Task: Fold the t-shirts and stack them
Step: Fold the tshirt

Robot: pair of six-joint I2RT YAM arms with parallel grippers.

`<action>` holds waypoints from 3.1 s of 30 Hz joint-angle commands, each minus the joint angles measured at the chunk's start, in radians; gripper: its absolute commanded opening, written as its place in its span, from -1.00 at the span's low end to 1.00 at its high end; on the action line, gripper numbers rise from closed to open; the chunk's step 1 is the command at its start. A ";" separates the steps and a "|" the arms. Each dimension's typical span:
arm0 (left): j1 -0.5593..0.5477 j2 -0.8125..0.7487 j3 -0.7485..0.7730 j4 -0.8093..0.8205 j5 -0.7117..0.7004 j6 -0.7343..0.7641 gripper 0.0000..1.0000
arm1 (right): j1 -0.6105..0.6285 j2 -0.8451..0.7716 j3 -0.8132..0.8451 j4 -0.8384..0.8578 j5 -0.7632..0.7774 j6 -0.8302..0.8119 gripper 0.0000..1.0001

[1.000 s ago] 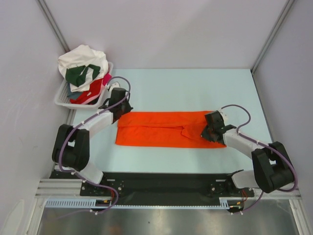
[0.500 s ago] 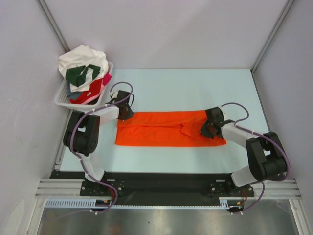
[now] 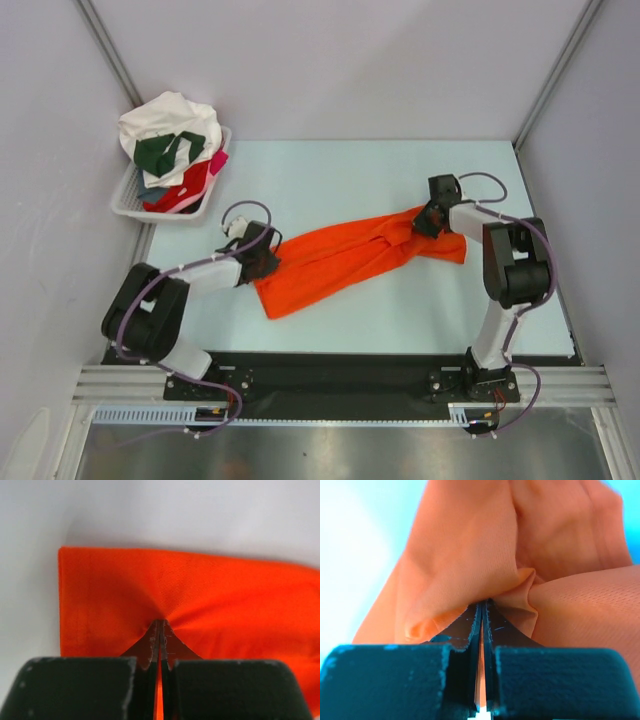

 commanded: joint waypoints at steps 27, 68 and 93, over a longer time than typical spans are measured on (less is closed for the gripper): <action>-0.005 -0.087 0.053 -0.141 0.009 0.098 -0.99 | 0.203 -0.360 -0.337 -0.093 0.180 0.074 -1.00; -0.393 -0.397 -0.202 -0.371 0.202 0.103 0.57 | -0.145 -0.161 -0.103 0.071 -0.014 -0.112 0.22; -0.320 -0.449 -0.340 -0.411 0.138 0.037 -0.89 | -0.179 -0.038 -0.100 0.145 -0.045 -0.103 -0.65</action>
